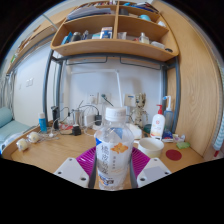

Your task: Pour water

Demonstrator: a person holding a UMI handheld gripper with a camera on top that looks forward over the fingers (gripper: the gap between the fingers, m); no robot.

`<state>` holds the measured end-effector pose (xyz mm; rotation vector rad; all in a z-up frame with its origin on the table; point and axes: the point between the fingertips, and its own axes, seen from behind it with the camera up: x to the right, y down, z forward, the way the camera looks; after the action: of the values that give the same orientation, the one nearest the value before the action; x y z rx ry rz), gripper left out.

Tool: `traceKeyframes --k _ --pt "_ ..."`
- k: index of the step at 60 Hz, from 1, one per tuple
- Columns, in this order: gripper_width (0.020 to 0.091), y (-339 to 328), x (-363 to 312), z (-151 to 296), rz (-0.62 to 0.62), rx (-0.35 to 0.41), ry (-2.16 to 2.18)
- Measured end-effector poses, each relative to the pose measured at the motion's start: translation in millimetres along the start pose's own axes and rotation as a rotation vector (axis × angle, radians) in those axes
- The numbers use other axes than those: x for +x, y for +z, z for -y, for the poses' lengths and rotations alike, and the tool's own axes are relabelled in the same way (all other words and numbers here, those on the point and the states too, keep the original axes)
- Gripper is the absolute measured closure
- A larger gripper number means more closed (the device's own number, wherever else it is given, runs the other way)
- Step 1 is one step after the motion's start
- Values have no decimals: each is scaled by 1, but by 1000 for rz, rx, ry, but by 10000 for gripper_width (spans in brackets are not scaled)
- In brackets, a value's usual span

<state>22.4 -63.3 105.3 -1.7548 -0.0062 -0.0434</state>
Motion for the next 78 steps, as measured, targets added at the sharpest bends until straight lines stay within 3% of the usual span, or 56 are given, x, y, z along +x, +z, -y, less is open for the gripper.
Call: traceKeyframes --k 13,20,28,43,54,78 --pt "730 5 -1 2 15 29 12" --pt "733 6 -1 1 38 14 25" --pt "734 15 -12 1 109 -65 137" --pt "729 52 -20 51 212 -158 677" --pt "730 74 1 70 214 -212 1215" --pt "722 89 24 55 149 -316 1924"
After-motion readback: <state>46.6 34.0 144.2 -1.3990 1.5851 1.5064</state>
